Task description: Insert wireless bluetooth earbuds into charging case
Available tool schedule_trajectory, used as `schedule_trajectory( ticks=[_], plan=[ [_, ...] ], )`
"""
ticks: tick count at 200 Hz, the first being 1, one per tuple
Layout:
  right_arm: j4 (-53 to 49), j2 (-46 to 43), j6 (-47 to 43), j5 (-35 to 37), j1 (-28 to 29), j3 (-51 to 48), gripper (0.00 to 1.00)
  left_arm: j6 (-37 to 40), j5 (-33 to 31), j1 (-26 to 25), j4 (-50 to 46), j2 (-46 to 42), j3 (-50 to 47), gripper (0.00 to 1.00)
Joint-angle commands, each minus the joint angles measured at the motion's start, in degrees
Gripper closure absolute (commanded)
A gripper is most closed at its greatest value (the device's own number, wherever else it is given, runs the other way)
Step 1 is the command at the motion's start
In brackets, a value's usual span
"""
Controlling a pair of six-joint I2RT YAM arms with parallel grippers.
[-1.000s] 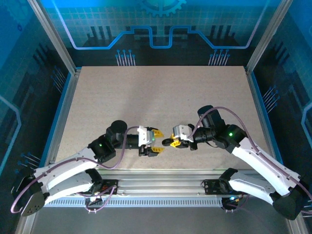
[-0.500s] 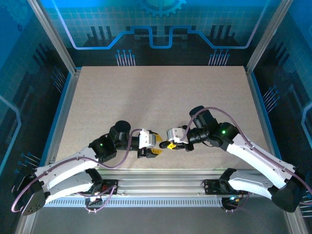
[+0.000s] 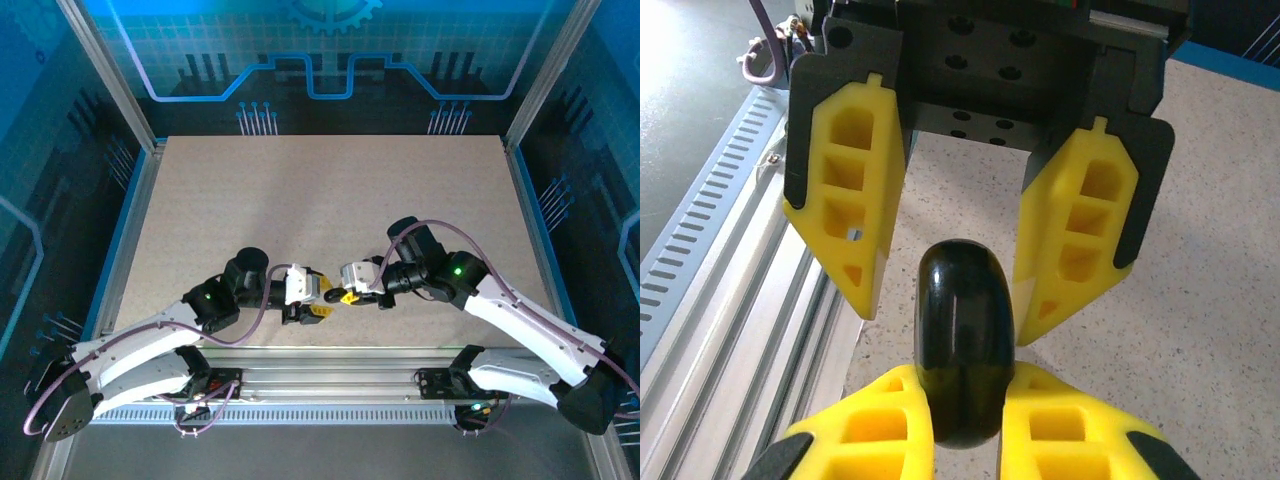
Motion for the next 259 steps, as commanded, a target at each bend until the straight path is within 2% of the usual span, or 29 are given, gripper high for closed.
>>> schedule_trajectory(
  ticks=[1, 130, 157, 171, 259],
  plan=[
    [0.5, 0.7, 0.6, -2.1, 1.1, 1.1, 0.86, -1.4, 0.0, -0.2, 1.5, -0.4, 0.7, 0.52],
    [2.4, 0.6, 1.3, -2.1, 1.7, 0.9, 0.85, -0.6, -2.0, -0.2, -0.2, -0.9, 1.0, 0.73],
    [3.6, -0.6, 2.5, -1.4, 1.6, -0.1, 0.68, -0.3, -2.7, -0.2, -0.3, -1.4, 1.0, 0.77],
    [5.0, -1.6, 3.4, -1.5, 1.7, -1.1, 0.62, -0.1, -2.9, -0.2, -0.2, -1.9, 0.8, 0.78],
    [8.1, -1.8, 5.2, -3.6, 1.7, -2.3, 0.54, -0.1, -2.1, -0.2, -0.2, -2.2, 0.9, 0.78]
  ],
)
